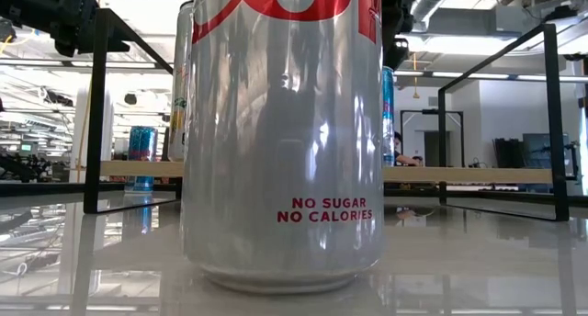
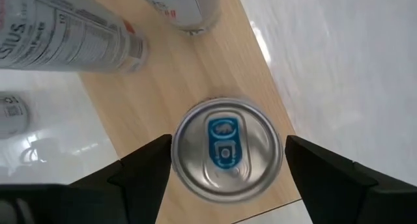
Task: Place canned beverage on shelf
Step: Put the right blue soda can on the shelf
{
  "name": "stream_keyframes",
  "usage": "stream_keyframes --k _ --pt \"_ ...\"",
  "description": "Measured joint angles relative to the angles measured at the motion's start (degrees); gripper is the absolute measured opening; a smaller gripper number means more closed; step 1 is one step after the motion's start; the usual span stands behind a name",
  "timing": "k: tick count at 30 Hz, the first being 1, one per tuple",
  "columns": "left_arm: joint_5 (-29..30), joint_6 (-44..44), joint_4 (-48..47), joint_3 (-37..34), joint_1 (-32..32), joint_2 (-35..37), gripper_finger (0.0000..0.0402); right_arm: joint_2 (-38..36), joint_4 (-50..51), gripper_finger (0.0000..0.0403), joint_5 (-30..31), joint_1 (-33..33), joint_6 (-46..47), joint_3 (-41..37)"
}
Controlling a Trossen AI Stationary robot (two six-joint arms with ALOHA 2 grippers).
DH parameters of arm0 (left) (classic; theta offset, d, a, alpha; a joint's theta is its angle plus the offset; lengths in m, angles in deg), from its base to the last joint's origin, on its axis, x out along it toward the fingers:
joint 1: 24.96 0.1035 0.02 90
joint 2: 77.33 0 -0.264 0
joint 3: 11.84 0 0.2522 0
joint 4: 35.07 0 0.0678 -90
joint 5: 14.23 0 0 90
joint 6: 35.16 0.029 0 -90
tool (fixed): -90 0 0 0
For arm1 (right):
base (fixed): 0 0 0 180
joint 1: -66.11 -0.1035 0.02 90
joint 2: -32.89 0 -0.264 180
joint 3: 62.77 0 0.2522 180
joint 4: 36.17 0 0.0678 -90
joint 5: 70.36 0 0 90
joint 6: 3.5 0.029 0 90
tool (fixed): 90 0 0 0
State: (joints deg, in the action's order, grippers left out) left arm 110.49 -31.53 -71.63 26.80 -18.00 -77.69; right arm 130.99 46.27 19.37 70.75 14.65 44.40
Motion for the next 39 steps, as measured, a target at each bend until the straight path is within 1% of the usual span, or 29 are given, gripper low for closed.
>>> stream_keyframes --k 3,7,13,17,21,32,36,39 --pt "0.02 0.0 0.0 0.0 -0.02 0.0 0.0265 -0.11 0.67 0.0323 0.0 0.0 -2.4 0.07" --pt "0.02 0.0 0.0 0.0 0.0 0.0 0.0265 -0.09 2.43 0.0323 0.13 -0.76 -8.73 0.07" --pt "0.0 0.0 0.0 0.0 -0.02 0.02 0.0265 -0.07 0.42 0.0323 0.68 -2.35 -13.88 0.04" --pt "0.01 0.0 -0.01 0.0 -0.01 0.01 0.0265 -0.05 -0.21 0.0319 3.13 -2.84 -16.73 0.04" --pt "0.02 0.0 -0.02 0.0 0.0 0.0 0.0265 -0.02 -0.84 0.0317 3.58 -3.11 -21.27 0.02" --pt "0.0 0.0 0.0 0.0 0.0 0.0 0.0265 0.0 -1.87 0.0315 3.61 -3.06 -22.75 0.02" --pt "0.01 0.0 -0.01 0.0 -0.01 0.0 0.0265 0.0 -1.86 0.0294 3.61 -3.15 -22.15 0.01" --pt "0.0 0.0 -0.02 0.0 0.0 0.02 0.0265 0.0 -1.9 0.0273 3.67 -3.13 -19.39 0.01"
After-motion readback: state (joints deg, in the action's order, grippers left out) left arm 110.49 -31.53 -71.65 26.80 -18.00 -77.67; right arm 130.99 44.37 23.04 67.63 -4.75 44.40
